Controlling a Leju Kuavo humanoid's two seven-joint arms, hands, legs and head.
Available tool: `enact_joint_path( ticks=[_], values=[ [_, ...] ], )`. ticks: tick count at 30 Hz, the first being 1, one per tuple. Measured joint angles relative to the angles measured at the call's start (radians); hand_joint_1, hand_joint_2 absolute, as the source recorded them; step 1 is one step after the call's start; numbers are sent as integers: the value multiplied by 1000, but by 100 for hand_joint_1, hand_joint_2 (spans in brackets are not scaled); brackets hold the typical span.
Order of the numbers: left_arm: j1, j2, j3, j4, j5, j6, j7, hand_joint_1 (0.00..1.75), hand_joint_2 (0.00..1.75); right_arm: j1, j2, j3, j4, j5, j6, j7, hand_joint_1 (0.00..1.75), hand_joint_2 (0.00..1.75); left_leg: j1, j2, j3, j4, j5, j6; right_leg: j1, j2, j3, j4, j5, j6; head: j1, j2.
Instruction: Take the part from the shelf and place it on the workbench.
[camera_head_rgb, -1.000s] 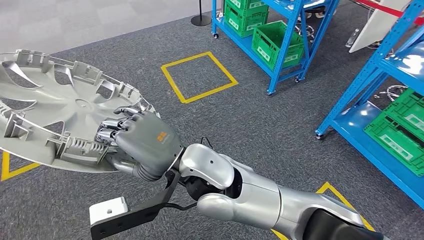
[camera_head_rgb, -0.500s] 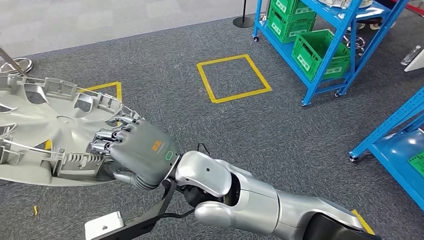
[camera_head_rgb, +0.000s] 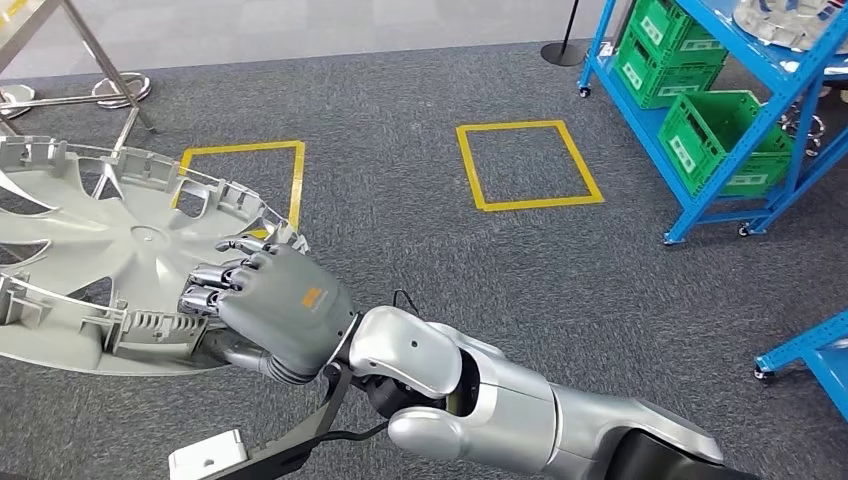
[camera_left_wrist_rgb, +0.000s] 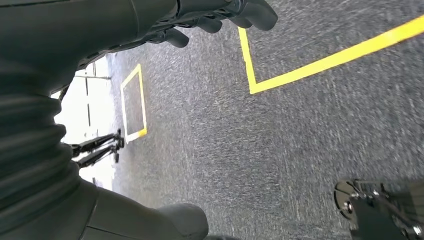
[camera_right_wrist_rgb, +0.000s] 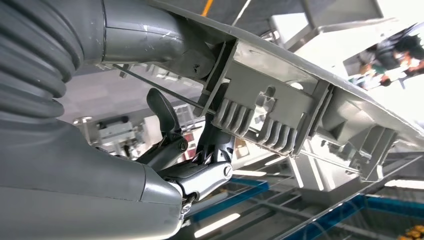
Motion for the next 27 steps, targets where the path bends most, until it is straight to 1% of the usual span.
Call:
enact_joint_path(
  ticks=[1, 2, 3, 4, 5, 6, 7, 8, 9, 10, 11, 12, 13, 14, 15, 16, 17, 18, 19, 20, 21, 22, 23, 24, 25, 26, 27],
  values=[
    [0, 1, 1, 0, -2, 0, -4, 0, 175, 0, 0, -1, 0, 0, 0, -2, 175, 175, 3, -11, 2, -3, 2, 5, -2, 29, -17, 38, -21, 5, 1, 0],
    [-2, 2, 2, -1, -4, 0, -6, 0, 175, 1, -1, -2, 0, 0, -1, -4, 175, 175, 4, -22, 2, -4, 3, 9, -4, 61, -47, 97, -50, 8, 2, 0],
    [-5, 4, 3, -2, -7, 0, -8, 0, 175, 3, -3, -3, 0, 0, -2, -6, 175, 175, 4, -35, 2, -4, 3, 12, -5, 80, -85, 170, -80, 9, 2, 0],
    [-7, 4, 4, -2, -12, -2, -8, 0, 175, 6, -6, -4, 0, 1, -3, -7, 175, 175, 4, -49, 2, -2, 2, 13, -5, 88, -122, 235, -99, 10, 3, 0],
    [-8, 5, 4, -2, -17, -5, -7, 0, 175, 9, -9, -4, 0, 2, -4, -8, 175, 175, 4, -64, 2, -1, 2, 14, -5, 91, -146, 272, -101, 9, 3, 0],
    [-9, 5, 4, -2, -21, -8, -5, 0, 175, 11, -11, -5, 0, 2, -5, -9, 175, 175, 5, -80, 2, 1, 1, 14, -6, 93, -152, 270, -83, 9, 3, 0],
    [-10, 5, 4, -2, -25, -11, -3, 0, 175, 13, -13, -6, 0, 2, -5, -9, 175, 175, 5, -96, 2, 3, 1, 12, -8, 97, -137, 225, -48, 7, 4, 0],
    [-11, 6, 5, -3, -27, -12, -1, 0, 175, 13, -15, -6, 0, 2, -5, -9, 175, 175, 6, -110, 1, 6, 0, 10, -10, 110, -107, 153, -7, 5, 4, 0],
    [-13, 6, 5, -3, -29, -12, 0, 0, 175, 14, -16, -8, 0, 3, -6, -9, 175, 175, 6, -124, -1, 11, -2, 6, -12, 130, -77, 84, 23, 5, 4, 0],
    [-15, 6, 5, -3, -30, -12, 0, 0, 175, 13, -16, -10, 0, 3, -6, -9, 175, 175, 7, -137, -4, 14, -3, 0, -13, 146, -54, 33, 42, 4, 4, 0],
    [-17, 6, 5, -3, -30, -12, 1, 0, 175, 13, -17, -12, 0, 4, -7, -10, 175, 175, 7, -147, -6, 15, -4, -7, -12, 157, -43, 6, 49, 3, 4, 0],
    [-17, 7, 5, -3, -31, -12, 1, 0, 175, 13, -17, -13, 0, 5, -8, -10, 175, 175, 8, -156, -9, 14, -2, -15, -10, 157, -40, 0, 47, 0, 4, 0],
    [-17, 8, 5, -3, -31, -12, 2, 0, 175, 13, -17, -14, 0, 6, -8, -10, 175, 175, 10, -165, -12, 10, 0, -22, -9, 146, -38, -3, 50, -6, 5, 0],
    [-16, 9, 5, -3, -31, -12, 2, 0, 175, 13, -16, -15, 0, 6, -8, -10, 175, 175, 10, -162, -14, 10, 1, -28, -10, 135, -35, -7, 53, -13, 5, 0],
    [-16, 10, 5, -2, -32, -13, 2, 0, 175, 13, -16, -16, 0, 7, -9, -9, 175, 175, 9, -142, -22, 20, -6, -32, -11, 123, -32, -11, 56, -20, 3, 0],
    [-17, 10, 5, -2, -33, -15, 2, 0, 175, 13, -15, -17, 0, 7, -10, -9, 175, 175, 7, -113, -38, 50, -23, -35, -12, 110, -30, -16, 59, -26, 2, 0],
    [-19, 10, 5, -2, -35, -16, 3, 0, 175, 13, -15, -19, 0, 8, -11, -9, 175, 175, 6, -78, -62, 103, -51, -38, -11, 97, -29, -18, 59, -31, 0, 0],
    [-22, 9, 5, -2, -37, -19, 3, 0, 175, 14, -16, -20, 0, 10, -13, -8, 175, 175, 6, -52, -94, 167, -83, -41, -9, 84, -29, -19, 58, -34, -1, 0],
    [-23, 9, 5, -2, -40, -22, 4, 0, 175, 16, -16, -22, 0, 12, -14, -6, 175, 175, 8, -40, -124, 232, -109, -44, -7, 70, -29, -19, 57, -35, -1, 0],
    [-24, 9, 5, -2, -43, -25, 6, 0, 175, 18, -17, -23, 0, 14, -15, -4, 175, 175, 9, -35, -144, 273, -120, -46, -6, 56, -28, -19, 56, -36, -1, 0],
    [-24, 10, 5, -2, -45, -28, 9, 0, 175, 22, -17, -24, 0, 15, -15, -2, 175, 175, 10, -33, -144, 277, -112, -47, -5, 43, -28, -19, 54, -36, -1, 0],
    [-24, 10, 5, -2, -48, -31, 12, 0, 175, 26, -18, -25, 0, 16, -15, 1, 175, 175, 10, -28, -126, 245, -90, -47, -5, 31, -28, -18, 53, -35, -1, 0],
    [-24, 12, 5, -2, -50, -33, 15, 0, 175, 28, -18, -27, 0, 17, -14, 3, 175, 175, 10, -16, -89, 180, -57, -46, -5, 19, -26, -18, 51, -33, -1, 0],
    [-27, 12, 5, -2, -52, -34, 17, 0, 175, 29, -19, -29, 0, 17, -13, 4, 175, 175, 7, 5, -51, 109, -32, -43, -3, 9, -24, -18, 49, -30, -1, 0],
    [-30, 13, 5, -2, -53, -35, 20, 0, 175, 29, -19, -32, 0, 16, -10, 4, 175, 175, 5, 23, -19, 52, -15, -37, 0, 0, -22, -17, 47, -26, -1, 0],
    [-33, 14, 5, -3, -53, -36, 22, 0, 175, 29, -19, -35, 0, 15, -7, 2, 175, 175, 2, 34, -1, 18, -6, -30, 2, -8, -20, -17, 45, -21, 0, 0],
    [-35, 14, 5, -3, -52, -37, 23, 0, 175, 29, -20, -39, 1, 12, -4, -2, 175, 175, -1, 35, 3, 8, -7, -23, 4, -17, -18, -17, 43, -16, 0, 0]
  ],
)
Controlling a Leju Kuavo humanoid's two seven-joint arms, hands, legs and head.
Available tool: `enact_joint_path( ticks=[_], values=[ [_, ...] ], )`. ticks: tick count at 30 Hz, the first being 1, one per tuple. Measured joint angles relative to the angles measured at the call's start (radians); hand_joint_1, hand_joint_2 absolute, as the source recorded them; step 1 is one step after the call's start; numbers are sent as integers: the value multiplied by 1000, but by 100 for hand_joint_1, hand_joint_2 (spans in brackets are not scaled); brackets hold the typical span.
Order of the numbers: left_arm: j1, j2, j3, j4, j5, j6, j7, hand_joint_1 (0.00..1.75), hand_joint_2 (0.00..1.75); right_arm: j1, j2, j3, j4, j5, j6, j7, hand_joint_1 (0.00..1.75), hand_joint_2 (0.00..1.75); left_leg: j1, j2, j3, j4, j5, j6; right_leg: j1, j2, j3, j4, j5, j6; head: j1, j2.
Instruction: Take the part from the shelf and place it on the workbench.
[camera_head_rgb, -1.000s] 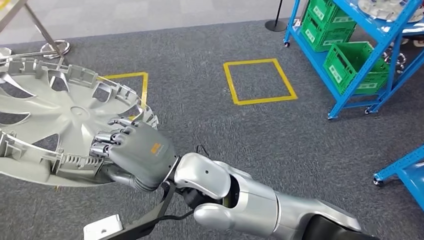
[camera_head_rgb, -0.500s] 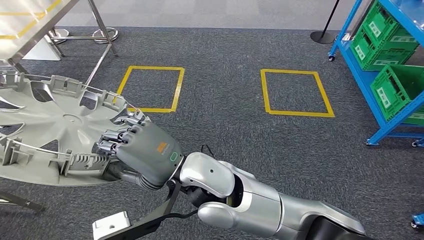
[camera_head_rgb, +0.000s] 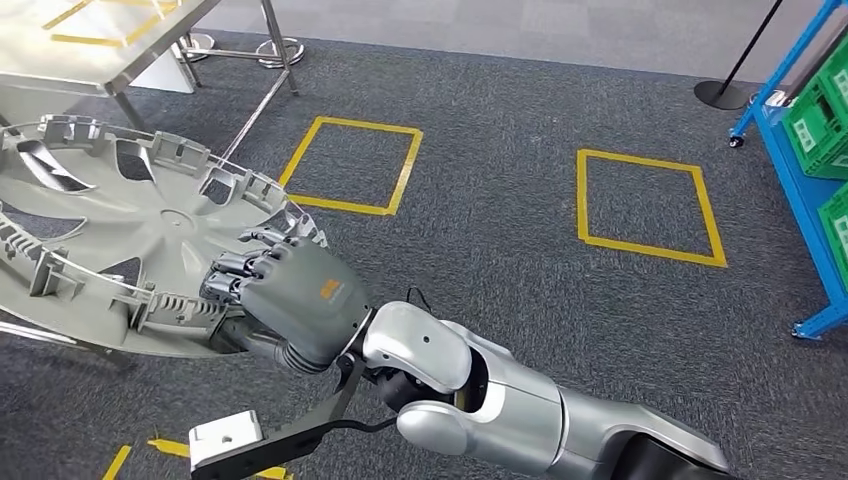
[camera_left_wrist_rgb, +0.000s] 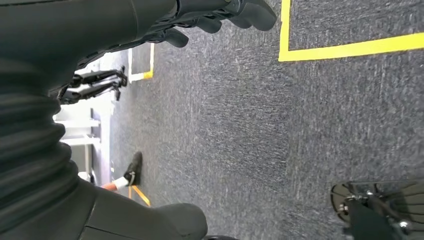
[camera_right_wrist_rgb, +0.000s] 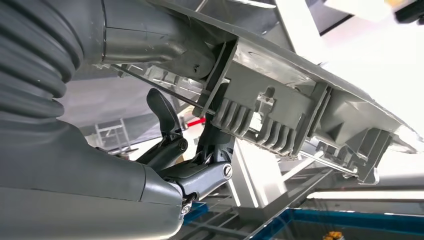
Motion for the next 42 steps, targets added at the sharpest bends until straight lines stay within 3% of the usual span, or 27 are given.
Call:
enact_joint_path(
  ticks=[2, 4, 6, 8, 9, 10, 11, 13, 15, 17, 18, 19, 21, 22, 24, 25, 27, 29, 30, 32, 33, 35, 37, 39, 40, 42],
  values=[
    [0, 2, 0, 0, 6, 0, 0, 0, 175, -1, 0, -7, 2, -6, 5, -13, 175, 175, 2, -23, -1, -3, 5, 12, -1, -11, 3, 1, -5, 11, 0, 0],
    [0, 4, 2, 0, 16, 3, -5, 0, 175, -3, 1, -10, 5, -12, 6, -24, 175, 175, 8, -45, 1, -7, 9, 24, -6, 29, -10, 35, -28, 23, 1, 0],
    [-1, 4, 3, 0, 22, 7, -13, 0, 175, -4, 1, -12, 9, -15, 7, -28, 175, 175, 10, -67, 1, -9, 11, 33, -11, 87, -62, 144, -81, 31, 3, 0],
    [-1, 5, 3, 0, 23, 9, -17, 0, 175, -3, 0, -13, 13, -16, 7, -27, 175, 175, 10, -95, -2, -5, 11, 35, -12, 104, -125, 264, -121, 34, 4, 0],
    [0, 4, 3, 0, 23, 9, -17, 0, 175, -3, 0, -13, 15, -16, 7, -25, 175, 175, 10, -110, -4, -3, 11, 35, -13, 106, -138, 283, -117, 34, 5, 0],
    [1, 4, 3, 0, 22, 9, -15, 0, 175, -3, 0, -13, 16, -17, 7, -23, 175, 175, 10, -126, -5, 0, 10, 35, -14, 108, -131, 261, -94, 32, 5, 0],
    [2, 4, 3, 0, 22, 9, -14, 0, 175, -3, 0, -13, 17, -17, 7, -21, 175, 175, 11, -142, -6, 3, 10, 33, -15, 116, -104, 201, -57, 30, 5, 0],
    [1, 3, 4, 0, 19, 9, -12, 0, 175, -3, 0, -14, 19, -17, 6, -20, 175, 175, 13, -170, -9, 8, 10, 25, -18, 154, -42, 68, -6, 26, 6, 0],
    [1, 4, 4, 0, 16, 9, -11, 0, 175, -4, -1, -15, 21, -17, 5, -20, 175, 175, 14, -191, -14, 6, 13, 12, -15, 175, -18, 14, 4, 20, 6, 0],
    [4, 7, 4, 0, 15, 9, -10, 0, 175, -4, 0, -16, 22, -17, 4, -19, 175, 175, 15, -208, -20, -1, 19, -3, -13, 157, -15, 9, 10, 9, 7, 0],
    [6, 7, 4, 0, 15, 9, -10, 0, 175, -4, 1, -16, 22, -17, 4, -19, 175, 175, 14, -199, -25, 3, 17, -8, -14, 146, -12, 4, 13, 2, 7, 0],
    [7, 7, 4, 1, 14, 9, -10, 0, 175, -4, 3, -16, 22, -17, 4, -19, 175, 175, 12, -175, -36, 22, 5, -12, -16, 134, -9, -1, 16, -5, 4, 0],
    [5, 7, 5, 1, 13, 9, -9, 0, 175, -2, 4, -17, 23, -16, 2, -19, 175, 175, 9, -106, -84, 122, -49, -17, -15, 106, -6, -8, 20, -14, 0, 0],
    [4, 8, 5, 1, 13, 8, -9, 0, 175, -1, 4, -17, 24, -16, 1, -19, 175, 175, 9, -83, -116, 188, -80, -19, -14, 92, -6, -8, 19, -16, -2, 0],
    [4, 9, 5, 1, 12, 7, -8, 0, 175, 3, 3, -18, 28, -15, -1, -18, 175, 175, 11, -68, -153, 270, -103, -22, -12, 64, -6, -8, 16, -17, -2, 0],
    [6, 9, 5, 1, 10, 6, -6, 0, 175, 5, 3, -18, 29, -15, -2, -17, 175, 175, 11, -65, -144, 256, -88, -23, -12, 51, -5, -7, 15, -16, -2, 0],
    [8, 12, 5, 1, 8, 5, -4, 0, 175, 9, 3, -20, 31, -15, -4, -15, 175, 175, 11, -37, -78, 137, -30, -22, -11, 27, -3, -6, 10, -11, -2, 0],
    [8, 14, 5, 1, 5, 5, -6, 0, 175, 11, 2, -24, 31, -14, -8, -16, 175, 175, 6, 4, -17, 27, 5, -10, -4, 8, 1, -4, 4, -3, -1, 0],
    [8, 14, 5, 1, 4, 5, -7, 0, 175, 11, 1, -26, 31, -13, -11, -16, 175, 175, 3, 15, -6, 5, 8, -2, 0, -1, 3, -3, 2, 2, 1, 0],
    [10, 16, 5, 1, 3, 5, -10, 0, 175, 13, 0, -29, 31, -13, -14, -17, 175, 175, 2, -6, -8, 3, 9, 14, 2, -21, 8, -4, -3, 11, 4, 0],
    [12, 16, 5, 1, 3, 5, -11, 0, 175, 14, 0, -30, 31, -13, -14, -18, 175, 175, 4, -18, -7, 2, 10, 19, 0, -19, 10, 1, -8, 17, 4, 0],
    [13, 16, 5, 1, 3, 5, -12, 0, 175, 15, -2, -31, 31, -13, -15, -21, 175, 175, 8, -43, -4, -2, 13, 31, -7, 28, -8, 50, -40, 30, 6, 0],
    [10, 17, 5, 1, 2, 5, -12, 0, 175, 20, -7, -34, 31, -12, -18, -25, 175, 175, 11, -70, -5, -2, 15, 38, -12, 87, -71, 176, -97, 37, 8, 0],
    [11, 16, 5, 1, 1, 4, -11, 0, 175, 28, -12, -36, 32, -11, -20, -28, 175, 175, 10, -101, -7, 0, 15, 40, -12, 104, -132, 283, -125, 38, 10, 0],
    [12, 16, 5, 1, 0, 4, -10, 0, 175, 32, -14, -36, 33, -11, -20, -29, 175, 175, 10, -116, -8, 2, 15, 40, -12, 107, -139, 284, -111, 35, 10, 0],
    [14, 16, 5, 1, 0, 4, -7, 0, 175, 36, -17, -36, 34, -12, -20, -31, 175, 175, 10, -147, -8, 4, 16, 38, -12, 125, -92, 172, -40, 26, 10, 0]
  ],
)
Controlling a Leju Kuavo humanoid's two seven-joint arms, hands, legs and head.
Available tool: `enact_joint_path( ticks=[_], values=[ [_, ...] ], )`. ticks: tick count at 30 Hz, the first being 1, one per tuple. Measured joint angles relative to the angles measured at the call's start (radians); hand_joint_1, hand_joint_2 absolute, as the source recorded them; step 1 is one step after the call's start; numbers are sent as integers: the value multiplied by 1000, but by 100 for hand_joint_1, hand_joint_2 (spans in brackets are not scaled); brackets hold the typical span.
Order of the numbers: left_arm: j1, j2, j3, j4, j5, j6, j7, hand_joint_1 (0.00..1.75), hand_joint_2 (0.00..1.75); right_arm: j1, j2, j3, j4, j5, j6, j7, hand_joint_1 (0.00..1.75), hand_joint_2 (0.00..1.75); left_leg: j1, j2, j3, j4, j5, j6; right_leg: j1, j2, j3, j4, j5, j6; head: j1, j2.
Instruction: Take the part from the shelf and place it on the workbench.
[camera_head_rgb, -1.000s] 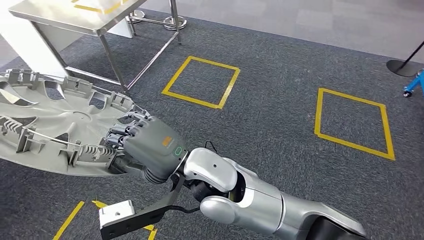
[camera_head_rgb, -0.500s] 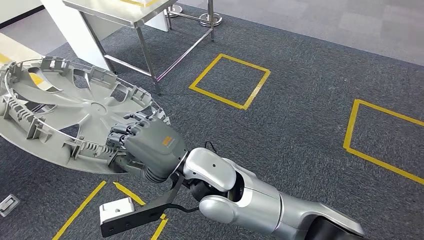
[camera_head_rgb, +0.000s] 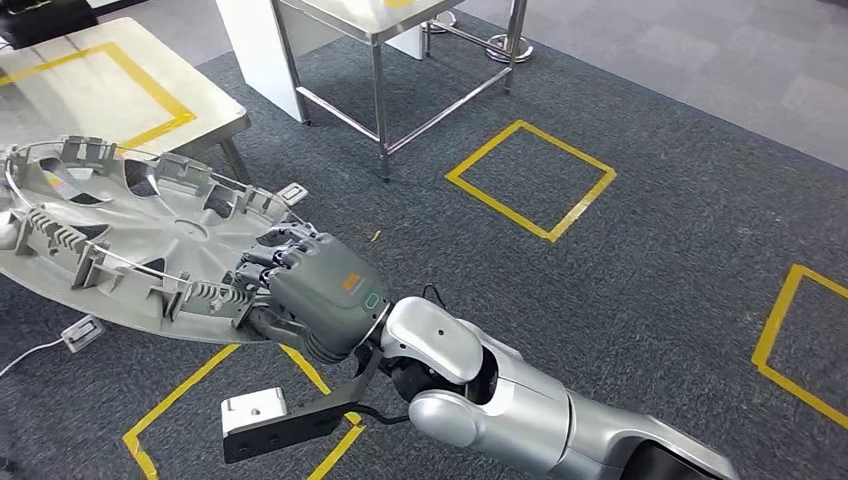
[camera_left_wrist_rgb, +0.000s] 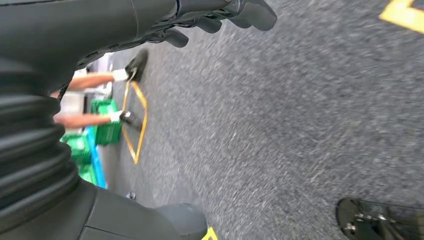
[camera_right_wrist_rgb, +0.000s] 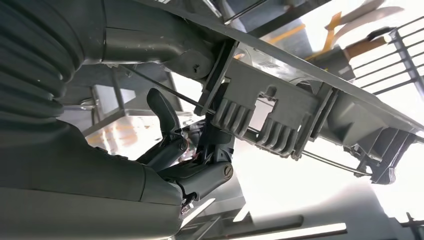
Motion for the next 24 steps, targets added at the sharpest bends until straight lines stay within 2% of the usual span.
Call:
enact_joint_path(
  ticks=[2, 3, 4, 5, 6, 7, 8, 9, 10, 11, 12, 13, 14, 15, 16, 17, 18, 19, 21, 22, 24],
  values=[
    [1, -1, 0, 0, -1, 1, 3, 0, 175, 0, -1, -1, 0, -1, -1, -4, 175, 175, 0, -26, -3, 2, 1, -8, 1, 37, 58, -128, 49, -8, 0, 0],
    [2, -2, 0, 0, -1, 1, 3, 0, 175, 0, -1, -1, 0, -2, -2, -6, 175, 175, 0, -36, -5, 1, 2, -14, 2, 49, 73, -160, 57, -10, 1, 0],
    [4, -2, 0, 0, -1, 2, 4, 0, 175, -1, -2, -1, 0, -3, -3, -8, 175, 175, 2, -45, -7, -1, 4, -21, 5, 49, 76, -168, 56, -11, 1, 0],
    [7, -1, 0, 0, -1, 3, 3, 0, 175, -2, -2, -2, 0, -4, -3, -10, 175, 175, 3, -55, -10, -5, 6, -29, 5, 40, 78, -173, 59, -15, 2, 0],
    [11, -1, 1, 0, -1, 4, 3, 0, 175, -2, -2, -1, 0, -6, -3, -12, 175, 175, 3, -51, -13, -5, 7, -34, 4, 28, 81, -178, 62, -20, 2, 0],
    [13, 0, 1, 1, 0, 6, 2, 0, 175, -3, -2, -1, 1, -9, -3, -14, 175, 175, 2, -30, -19, 4, 1, -38, 2, 17, 85, -184, 66, -27, 0, 0],
    [14, 0, 2, 1, 0, 8, 0, 0, 175, -5, -2, -1, 1, -12, -3, -17, 175, 175, 1, 0, -33, 32, -17, -42, 0, 4, 89, -190, 70, -32, -2, 0],
    [14, 0, 3, 1, 1, 10, -3, 0, 175, -6, -2, -1, 1, -16, -4, -19, 175, 175, 0, 35, -54, 79, -44, -45, -1, -9, 91, -194, 72, -36, -5, 0],
    [13, -1, 4, 1, 3, 13, -7, 0, 175, -6, -4, -1, 1, -20, -5, -22, 175, 175, 0, 60, -85, 144, -78, -49, 0, -23, 92, -195, 71, -39, -7, 0],
    [13, -1, 5, 1, 5, 16, -10, 0, 175, -6, -5, -1, 2, -24, -5, -24, 175, 175, 2, 72, -116, 210, -106, -54, 0, -37, 92, -195, 69, -40, -7, 0],
    [13, -1, 6, 1, 7, 17, -12, 0, 175, -6, -6, -1, 2, -26, -6, -26, 175, 175, 3, 76, -137, 255, -120, -57, 0, -51, 92, -195, 68, -40, -7, 0],
    [15, -1, 7, 1, 8, 18, -13, 0, 175, -6, -7, -1, 3, -27, -6, -26, 175, 175, 5, 79, -141, 268, -116, -61, -1, -65, 92, -194, 66, -39, -7, 0],
    [17, -1, 8, 1, 9, 19, -14, 0, 175, -6, -7, -1, 3, -28, -6, -26, 175, 175, 7, 84, -124, 239, -94, -63, -1, -78, 93, -193, 64, -37, -7, 0],
    [18, -1, 9, 1, 10, 20, -14, 0, 175, -6, -8, -1, 4, -28, -6, -26, 175, 175, 8, 98, -88, 175, -62, -65, -2, -90, 95, -191, 61, -33, -7, 0],
    [18, -2, 10, 1, 10, 20, -14, 0, 175, -6, -8, -1, 4, -28, -7, -25, 175, 175, 6, 124, -50, 104, -36, -64, -1, -101, 97, -188, 57, -28, -7, 0],
    [17, -2, 11, 1, 10, 20, -14, 0, 175, -6, -8, -1, 4, -27, -8, -24, 175, 175, 5, 145, -19, 46, -17, -58, 2, -111, 98, -184, 52, -23, -7, 0],
    [17, -4, 11, 1, 9, 20, -14, 0, 175, -6, -8, -1, 4, -27, -9, -23, 175, 175, 3, 159, 0, 11, -9, -50, 5, -119, 100, -182, 48, -18, -6, 0],
    [16, -5, 12, 0, 7, 20, -14, 0, 175, -6, -8, -1, 4, -26, -10, -21, 175, 175, 0, 163, 4, 0, -11, -41, 9, -128, 101, -181, 45, -12, -5, 0],
    [17, -6, 12, 0, 3, 18, -14, 0, 175, -5, -8, -1, 4, -23, -12, -16, 175, 175, 2, 137, 3, 1, -9, -25, 9, -143, 106, -181, 39, -2, -3, 0],
    [17, -7, 12, 0, 1, 17, -13, 0, 175, -4, -8, -1, 4, -20, -12, -14, 175, 175, 4, 124, 3, 0, -8, -19, 6, -132, 105, -173, 30, 5, -3, 0],
    [13, -8, 12, 0, -4, 14, -11, 0, 175, -3, -10, -1, 4, -17, -13, -12, 175, 175, 8, 99, 5, -2, -5, -8, -1, -76, 76, -102, -12, 17, -1, 0]
  ],
)
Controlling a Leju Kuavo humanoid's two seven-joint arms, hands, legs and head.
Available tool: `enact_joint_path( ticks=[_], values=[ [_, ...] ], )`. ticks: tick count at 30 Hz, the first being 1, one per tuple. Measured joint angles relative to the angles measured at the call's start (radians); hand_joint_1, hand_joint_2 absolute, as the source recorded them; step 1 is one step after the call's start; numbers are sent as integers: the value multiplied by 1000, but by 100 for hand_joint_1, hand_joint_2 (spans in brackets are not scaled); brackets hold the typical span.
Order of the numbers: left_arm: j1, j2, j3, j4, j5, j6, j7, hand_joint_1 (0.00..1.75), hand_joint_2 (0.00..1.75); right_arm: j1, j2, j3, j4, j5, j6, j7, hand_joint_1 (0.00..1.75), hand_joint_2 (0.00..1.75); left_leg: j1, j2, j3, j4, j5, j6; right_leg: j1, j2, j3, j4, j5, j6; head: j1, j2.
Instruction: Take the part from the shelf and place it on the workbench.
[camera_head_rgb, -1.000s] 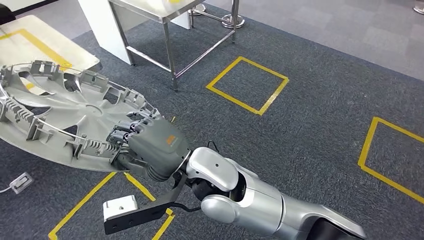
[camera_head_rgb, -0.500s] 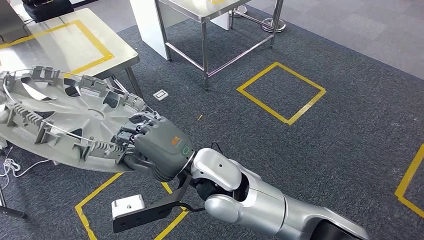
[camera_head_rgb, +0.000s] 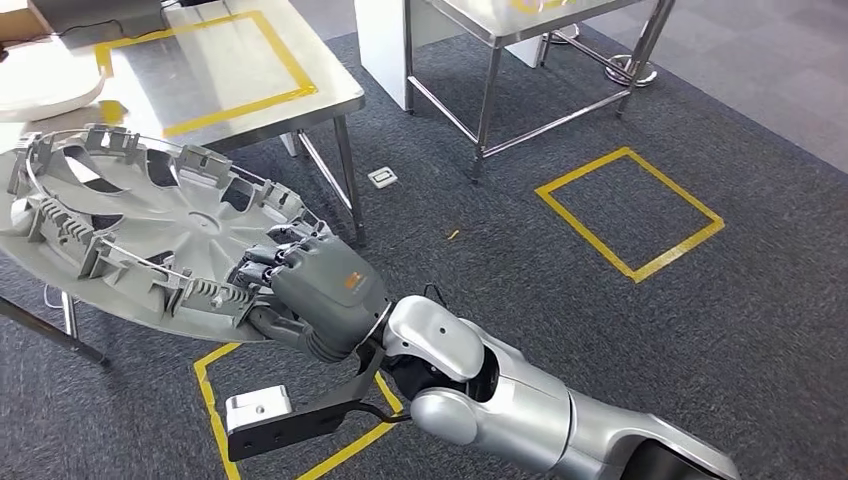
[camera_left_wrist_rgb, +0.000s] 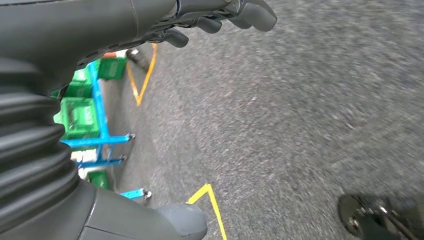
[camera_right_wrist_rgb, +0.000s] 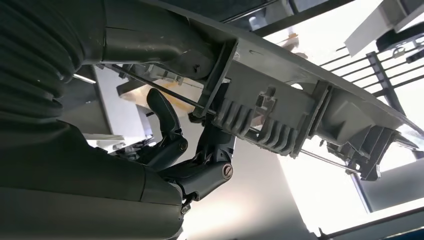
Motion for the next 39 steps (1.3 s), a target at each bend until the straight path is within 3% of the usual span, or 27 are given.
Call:
enact_joint_path(
  ticks=[1, 2, 3, 4, 5, 6, 8, 10, 12, 13, 15, 17, 19, 20, 22, 24, 25, 26, 28, 30, 32, 34, 35, 36, 39],
  values=[
    [-4, -1, 0, 0, -2, -1, 2, 0, 175, 2, -2, 0, 0, 2, -1, 0, 175, 175, 0, -13, -1, 0, 0, 3, -2, 30, -29, 63, -30, 3, 1, 0],
    [-7, -1, 0, 0, -3, -2, 5, 0, 175, 5, -5, -1, 0, 4, -1, 1, 175, 175, 0, -27, -1, 1, 1, 5, -2, 46, -64, 132, -57, 4, 2, 0],
    [-10, -1, 0, 0, -4, -3, 10, 0, 175, 8, -7, -1, 0, 6, -2, 2, 175, 175, 0, -43, -1, 1, 1, 6, -2, 53, -94, 185, -70, 4, 2, 0],
    [-11, -1, 0, 0, -6, -5, 16, 0, 175, 11, -8, -1, 0, 7, -2, 2, 175, 175, 0, -58, -1, 2, 1, 6, -2, 56, -110, 205, -65, 2, 3, 0],
    [-11, -2, 0, 0, -9, -6, 23, 0, 175, 14, -9, -1, 0, 8, -2, 3, 175, 175, 0, -74, -1, 3, 1, 6, -2, 58, -107, 187, -42, -1, 3, 0],
    [-11, -2, 0, 0, -11, -7, 30, 0, 175, 15, -9, -1, 0, 9, -1, 4, 175, 175, 0, -89, -1, 4, 1, 5, -3, 66, -86, 132, -5, -6, 3, 0],
    [-12, -4, 0, 0, -16, -8, 39, 0, 175, 16, -9, -2, 0, 10, -1, 5, 175, 175, 0, -115, -2, 6, 1, -1, -3, 105, -28, -5, 56, -16, 4, 0],
    [-13, -5, 0, 0, -18, -9, 44, 0, 175, 15, -9, -2, 0, 11, -1, 5, 175, 175, 2, -136, -7, 4, 4, -13, -2, 128, -2, -69, 73, -20, 5, 0],
    [-11, -5, 0, 0, -18, -12, 48, 0, 175, 14, -8, -2, 0, 11, 0, 5, 175, 175, 3, -152, -12, -3, 9, -29, -1, 109, 3, -76, 76, -25, 6, 0],
    [-10, -5, 0, 0, -18, -13, 51, 0, 175, 14, -6, -2, 0, 11, 0, 6, 175, 175, 3, -142, -15, -1, 8, -33, -2, 98, 7, -81, 80, -30, 6, 0],
    [-12, -6, 0, 1, -18, -16, 55, 0, 175, 13, -3, -3, 1, 11, 1, 6, 175, 175, -1, -88, -42, 51, -23, -40, -7, 73, 14, -93, 85, -43, 1, 0],
    [-16, -7, 0, 1, -18, -16, 57, 0, 175, 12, -2, -3, 1, 12, 0, 5, 175, 175, -3, -35, -100, 178, -87, -46, -6, 46, 15, -95, 85, -50, -4, 0],
    [-16, -7, 0, 1, -18, -16, 59, 0, 175, 13, -2, -4, 2, 12, 1, 6, 175, 175, -1, -22, -143, 272, -116, -52, -4, 18, 15, -94, 83, -51, -4, 0],
    [-15, -7, 0, 1, -18, -16, 60, 0, 175, 14, -2, -4, 4, 12, 1, 6, 175, 175, 0, -18, -137, 266, -103, -54, -5, 6, 16, -94, 81, -50, -4, 0],
    [-15, -6, 0, 1, -17, -16, 62, 0, 175, 14, -2, -4, 6, 12, 1, 7, 175, 175, 1, 8, -73, 151, -43, -54, -4, -17, 18, -90, 76, -44, -4, 0],
    [-18, -7, 0, 0, -15, -15, 64, 0, 175, 12, -2, -4, 7, 12, 1, 7, 175, 175, -5, 54, -12, 38, -9, -43, 3, -37, 19, -82, 69, -34, -4, 0],
    [-19, -8, 0, 0, -15, -14, 65, 0, 175, 10, -1, -4, 7, 12, 1, 7, 175, 175, -7, 67, -1, 13, -6, -33, 8, -46, 20, -80, 66, -29, -4, 0],
    [-20, -9, 0, 0, -14, -14, 66, 0, 175, 9, -1, -4, 7, 12, 1, 6, 175, 175, -9, 63, -2, 11, -9, -23, 12, -55, 21, -79, 64, -26, -3, 0],
    [-18, -9, 1, 1, -14, -13, 68, 0, 175, 7, 0, -4, 7, 12, 1, 6, 175, 175, -6, 34, -6, 11, -5, -8, 10, -68, 23, -76, 57, -17, -2, 0],
    [-17, -9, 1, 1, -13, -13, 69, 0, 175, 5, 2, -4, 7, 11, 1, 6, 175, 175, -3, 9, -6, 9, -1, 3, 3, -30, 7, -30, 25, -5, -1, 0],
    [-19, -9, 1, 1, -13, -13, 71, 0, 175, 4, 2, -5, 8, 11, 1, 5, 175, 175, -2, -13, -8, 9, 1, 11, -2, 30, -49, 89, -34, 2, 1, 0],
    [-19, -10, 1, 1, -13, -13, 72, 0, 175, 5, 0, -5, 10, 5, 0, 3, 175, 175, -3, -34, -10, 10, 2, 15, -2, 51, -104, 192, -61, 3, 3, 0],
    [-18, -10, 1, 1, -13, -13, 73, 0, 175, 6, 0, -6, 11, 1, 0, 3, 175, 175, -3, -43, -10, 10, 2, 15, -2, 54, -111, 195, -48, 0, 3, 0],
    [-17, -10, 2, 1, -14, -13, 74, 0, 175, 7, 0, -6, 12, -3, -2, 2, 175, 175, -4, -52, -10, 11, 3, 15, -1, 56, -99, 160, -20, -4, 3, 0],
    [-16, -12, 2, 1, -16, -13, 75, 0, 175, 6, 1, -11, 12, -7, -18, 2, 175, 175, -5, -69, -11, 12, 4, 8, 5, 66, -17, -26, 64, -23, 4, 0]
  ],
)
